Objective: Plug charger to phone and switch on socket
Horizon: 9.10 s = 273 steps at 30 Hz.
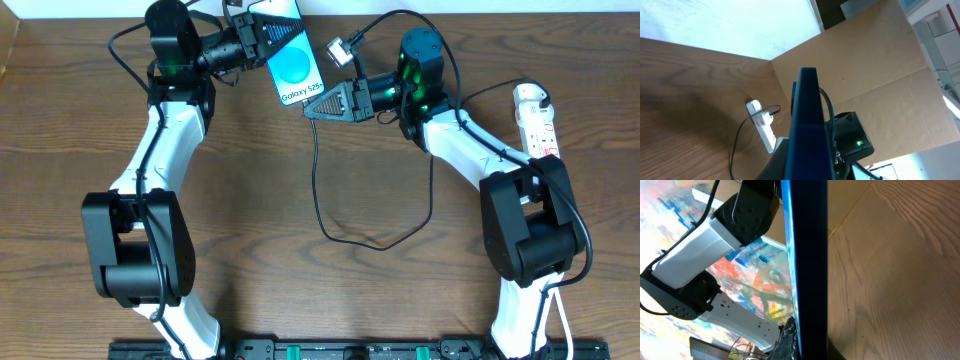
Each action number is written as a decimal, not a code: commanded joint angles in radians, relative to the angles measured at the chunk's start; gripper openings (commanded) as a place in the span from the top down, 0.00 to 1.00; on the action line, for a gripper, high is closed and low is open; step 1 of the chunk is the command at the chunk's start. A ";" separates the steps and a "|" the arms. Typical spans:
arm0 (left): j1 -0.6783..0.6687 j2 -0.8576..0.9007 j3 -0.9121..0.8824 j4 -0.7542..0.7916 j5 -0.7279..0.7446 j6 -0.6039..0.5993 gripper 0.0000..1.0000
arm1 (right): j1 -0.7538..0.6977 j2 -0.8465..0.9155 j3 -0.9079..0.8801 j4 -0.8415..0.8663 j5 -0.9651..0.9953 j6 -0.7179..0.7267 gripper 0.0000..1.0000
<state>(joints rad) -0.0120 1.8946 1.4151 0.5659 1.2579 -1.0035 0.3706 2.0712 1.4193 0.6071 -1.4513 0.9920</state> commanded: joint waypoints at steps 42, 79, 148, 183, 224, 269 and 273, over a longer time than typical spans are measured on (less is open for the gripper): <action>0.012 -0.015 -0.004 -0.011 0.148 0.054 0.93 | -0.229 0.007 0.011 -0.358 0.260 -0.114 0.01; -0.111 -0.005 -0.004 -1.043 -0.578 0.614 0.93 | -0.290 -0.400 0.011 -1.149 1.236 -0.459 0.01; -0.372 0.244 -0.004 -0.937 -0.784 0.396 0.32 | -0.290 -0.399 -0.009 -1.156 1.243 -0.467 0.01; -0.419 0.244 -0.004 -0.975 -0.850 0.407 0.27 | -0.290 -0.396 -0.009 -1.165 1.244 -0.467 0.01; -0.357 0.047 0.049 -1.310 -1.201 0.645 0.10 | -0.290 -0.396 -0.009 -1.169 1.244 -0.467 0.01; -0.351 -0.154 0.048 -1.376 -1.251 0.644 0.10 | -0.729 -0.396 0.591 -1.823 1.096 -0.836 0.01; -0.351 -0.154 0.048 -1.376 -1.251 0.644 0.10 | -0.800 -0.368 0.590 -1.853 1.053 -0.907 0.01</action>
<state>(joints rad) -0.3664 1.7348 1.4551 -0.8059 0.0219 -0.3683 -0.3916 1.6836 1.9957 -1.2362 -0.3305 0.1902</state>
